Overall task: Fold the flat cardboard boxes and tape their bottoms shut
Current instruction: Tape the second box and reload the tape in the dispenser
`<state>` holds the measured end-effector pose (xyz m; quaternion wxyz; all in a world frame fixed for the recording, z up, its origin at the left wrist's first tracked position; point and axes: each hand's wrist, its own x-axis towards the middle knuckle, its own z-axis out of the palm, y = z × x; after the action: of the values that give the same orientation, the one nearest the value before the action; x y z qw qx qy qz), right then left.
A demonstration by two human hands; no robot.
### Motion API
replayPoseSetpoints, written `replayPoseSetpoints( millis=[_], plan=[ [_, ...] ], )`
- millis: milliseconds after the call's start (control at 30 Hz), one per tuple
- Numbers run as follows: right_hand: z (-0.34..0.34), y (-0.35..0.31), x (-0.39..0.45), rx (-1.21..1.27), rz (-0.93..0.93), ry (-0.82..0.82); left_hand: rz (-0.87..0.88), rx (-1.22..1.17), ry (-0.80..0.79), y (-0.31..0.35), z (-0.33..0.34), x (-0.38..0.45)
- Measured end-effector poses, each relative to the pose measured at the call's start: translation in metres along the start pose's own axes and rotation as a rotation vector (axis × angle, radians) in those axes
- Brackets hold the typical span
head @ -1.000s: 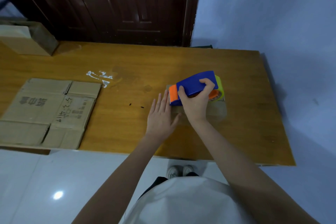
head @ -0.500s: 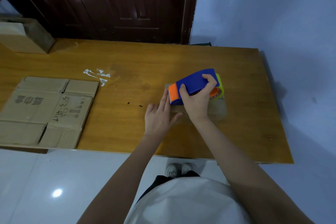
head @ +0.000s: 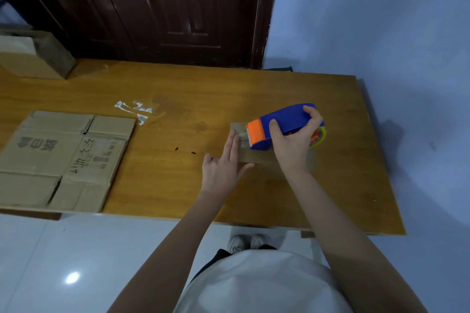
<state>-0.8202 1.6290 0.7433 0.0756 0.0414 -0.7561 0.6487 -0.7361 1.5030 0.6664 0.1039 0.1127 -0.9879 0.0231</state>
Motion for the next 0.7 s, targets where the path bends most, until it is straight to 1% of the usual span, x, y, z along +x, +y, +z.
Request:
replayPoseSetpoints(
  millis=[133, 200, 300, 333, 367, 500, 600, 700],
  plan=[
    [-0.006, 0.002, -0.001, -0.014, -0.008, 0.005, 0.014, -0.028, 0.016, 0.003, 0.000, 0.000],
    [-0.010, -0.001, 0.001, -0.011, -0.015, 0.042, 0.017, -0.025, 0.015, 0.005, -0.001, 0.000],
    [-0.036, -0.008, 0.019, 0.033, -0.099, 0.241, -0.010, -0.031, 0.026, -0.004, -0.003, -0.002],
    [-0.049, -0.010, 0.026, 0.013, -0.143, 0.276, -0.014, -0.038, 0.036, -0.009, -0.003, -0.003],
    [-0.061, -0.011, 0.032, -0.014, -0.181, 0.277, -0.008, -0.040, 0.049, -0.013, -0.003, -0.002],
    [-0.083, -0.004, 0.033, -0.104, -0.236, 0.157, 0.042, -0.043, 0.062, -0.009, -0.003, -0.001],
    [-0.090, -0.001, 0.035, -0.081, -0.219, 0.201, 0.058, -0.047, 0.054, 0.000, -0.004, -0.003],
    [-0.100, -0.001, 0.038, -0.091, -0.208, 0.177, 0.065, -0.061, 0.046, 0.006, -0.008, -0.002]
  ],
)
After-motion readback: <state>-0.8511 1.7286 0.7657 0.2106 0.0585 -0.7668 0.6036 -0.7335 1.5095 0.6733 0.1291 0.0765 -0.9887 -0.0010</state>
